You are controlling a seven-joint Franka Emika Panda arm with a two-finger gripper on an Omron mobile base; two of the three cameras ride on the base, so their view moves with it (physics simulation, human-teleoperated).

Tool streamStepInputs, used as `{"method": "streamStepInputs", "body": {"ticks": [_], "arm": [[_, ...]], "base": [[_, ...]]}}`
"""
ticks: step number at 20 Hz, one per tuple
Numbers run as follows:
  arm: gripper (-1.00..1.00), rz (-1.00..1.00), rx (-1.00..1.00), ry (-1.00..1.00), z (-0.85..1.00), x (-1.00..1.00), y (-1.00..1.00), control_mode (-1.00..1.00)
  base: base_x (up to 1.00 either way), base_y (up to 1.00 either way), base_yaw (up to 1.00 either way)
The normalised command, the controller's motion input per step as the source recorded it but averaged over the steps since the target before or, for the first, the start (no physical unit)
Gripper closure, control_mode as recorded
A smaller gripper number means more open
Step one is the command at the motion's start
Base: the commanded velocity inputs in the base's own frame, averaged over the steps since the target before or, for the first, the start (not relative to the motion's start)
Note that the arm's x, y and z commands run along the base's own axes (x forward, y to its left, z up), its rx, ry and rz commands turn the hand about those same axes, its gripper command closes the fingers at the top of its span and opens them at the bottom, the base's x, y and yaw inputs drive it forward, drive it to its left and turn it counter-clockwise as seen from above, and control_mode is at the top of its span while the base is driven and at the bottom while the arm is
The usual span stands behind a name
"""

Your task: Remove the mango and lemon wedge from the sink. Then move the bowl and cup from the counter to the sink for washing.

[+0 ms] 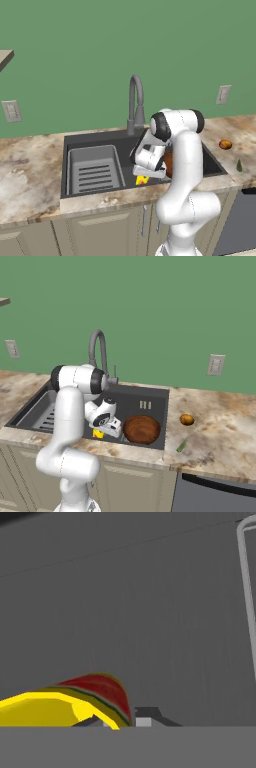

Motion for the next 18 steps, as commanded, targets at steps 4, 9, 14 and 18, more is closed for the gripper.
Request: {"method": "streamStepInputs", "body": {"ticks": [4, 9, 14, 18], "arm": [[1.0, 0.0, -0.05, 0.0, -0.21, 0.0, 0.06, -1.0], [1.0, 0.0, -0.04, 0.0, -0.18, 0.0, 0.04, -1.0], [1.0, 0.0, -0.01, -0.01, -0.16, 0.0, 0.0, -1.0], [1.0, 0.0, 0.0, 0.0, -0.16, 0.0, 0.0, -1.0]], "base": [[0.0, 0.0, 0.0], [0.0, 0.0, 0.0], [0.0, 0.0, 0.0], [0.0, 0.0, 0.0]]}}
